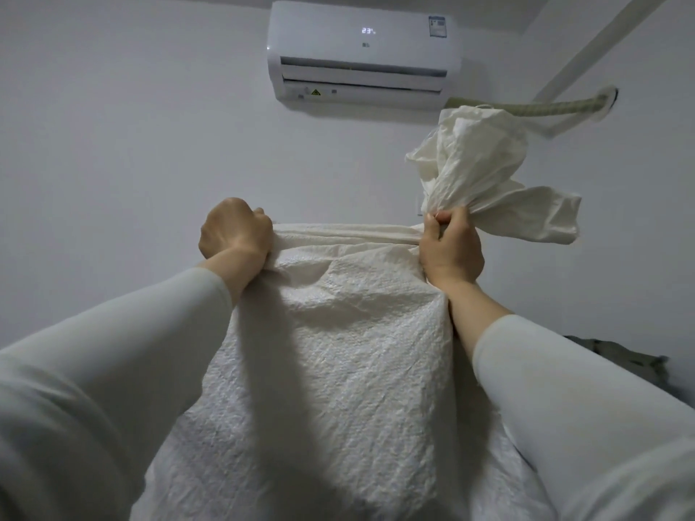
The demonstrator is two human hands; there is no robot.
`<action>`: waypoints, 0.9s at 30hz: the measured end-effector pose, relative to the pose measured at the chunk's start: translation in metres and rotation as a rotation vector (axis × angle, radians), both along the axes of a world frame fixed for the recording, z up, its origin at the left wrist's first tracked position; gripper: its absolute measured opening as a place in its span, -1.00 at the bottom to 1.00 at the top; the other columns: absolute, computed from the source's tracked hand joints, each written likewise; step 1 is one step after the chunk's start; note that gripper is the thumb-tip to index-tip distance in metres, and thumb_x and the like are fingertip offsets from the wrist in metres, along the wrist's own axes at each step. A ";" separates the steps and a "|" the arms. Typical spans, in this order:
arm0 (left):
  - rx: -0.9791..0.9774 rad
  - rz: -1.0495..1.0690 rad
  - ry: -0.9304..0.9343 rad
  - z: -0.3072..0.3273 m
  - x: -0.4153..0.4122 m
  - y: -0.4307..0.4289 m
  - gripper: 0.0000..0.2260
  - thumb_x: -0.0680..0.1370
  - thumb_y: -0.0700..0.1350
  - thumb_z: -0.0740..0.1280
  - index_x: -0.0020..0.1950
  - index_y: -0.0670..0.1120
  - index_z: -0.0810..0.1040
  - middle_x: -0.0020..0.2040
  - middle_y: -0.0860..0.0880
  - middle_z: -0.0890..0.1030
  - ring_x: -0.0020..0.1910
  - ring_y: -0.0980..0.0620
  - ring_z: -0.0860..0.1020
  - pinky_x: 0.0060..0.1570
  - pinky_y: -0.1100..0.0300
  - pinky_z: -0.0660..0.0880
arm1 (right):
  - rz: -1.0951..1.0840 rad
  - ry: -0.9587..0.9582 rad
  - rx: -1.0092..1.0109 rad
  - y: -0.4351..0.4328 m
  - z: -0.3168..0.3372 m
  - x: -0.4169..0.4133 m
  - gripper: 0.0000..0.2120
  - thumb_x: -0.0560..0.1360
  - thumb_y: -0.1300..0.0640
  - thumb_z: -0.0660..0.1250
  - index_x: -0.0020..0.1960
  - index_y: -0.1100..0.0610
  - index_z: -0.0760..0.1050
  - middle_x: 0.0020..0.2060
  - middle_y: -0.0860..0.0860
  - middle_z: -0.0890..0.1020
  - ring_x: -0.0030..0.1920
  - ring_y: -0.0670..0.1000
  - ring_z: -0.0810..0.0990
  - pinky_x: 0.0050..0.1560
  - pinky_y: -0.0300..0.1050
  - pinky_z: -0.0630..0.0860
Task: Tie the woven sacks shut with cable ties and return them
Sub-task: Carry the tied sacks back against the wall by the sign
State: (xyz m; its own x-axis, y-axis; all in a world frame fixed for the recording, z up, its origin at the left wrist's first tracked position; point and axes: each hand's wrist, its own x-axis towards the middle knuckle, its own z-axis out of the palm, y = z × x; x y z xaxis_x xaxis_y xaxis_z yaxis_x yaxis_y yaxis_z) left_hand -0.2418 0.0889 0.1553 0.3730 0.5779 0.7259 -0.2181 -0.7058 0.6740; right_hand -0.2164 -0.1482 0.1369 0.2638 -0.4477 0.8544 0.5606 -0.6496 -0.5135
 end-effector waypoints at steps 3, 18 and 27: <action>-0.018 0.015 -0.023 -0.002 0.051 -0.014 -0.72 0.55 -0.05 0.20 -0.21 -0.21 0.54 -0.16 -0.21 0.57 -0.14 -0.22 0.49 -0.14 0.09 0.37 | 0.004 -0.018 -0.024 -0.014 0.005 0.053 -0.79 0.56 0.06 0.19 0.08 0.17 0.42 0.06 0.10 0.58 0.08 0.15 0.51 -0.18 -0.10 0.25; -0.046 -0.093 -0.007 -0.017 0.275 -0.057 -0.66 0.57 -0.02 0.17 -0.28 -0.20 0.52 -0.26 -0.16 0.51 -0.20 -0.19 0.46 -0.19 0.10 0.36 | -0.107 -0.023 -0.048 -0.056 0.011 0.243 -0.78 0.55 0.04 0.20 0.08 0.17 0.43 0.08 0.10 0.57 0.08 0.14 0.51 -0.17 -0.12 0.24; -0.026 -0.162 0.078 -0.071 0.400 -0.047 -0.64 0.59 -0.01 0.14 -0.20 -0.21 0.58 -0.16 -0.22 0.60 -0.16 -0.21 0.48 -0.17 0.07 0.39 | -0.184 0.081 -0.090 -0.043 -0.032 0.345 -0.79 0.55 0.05 0.21 0.07 0.17 0.43 0.05 0.08 0.56 0.06 0.13 0.51 -0.19 -0.12 0.25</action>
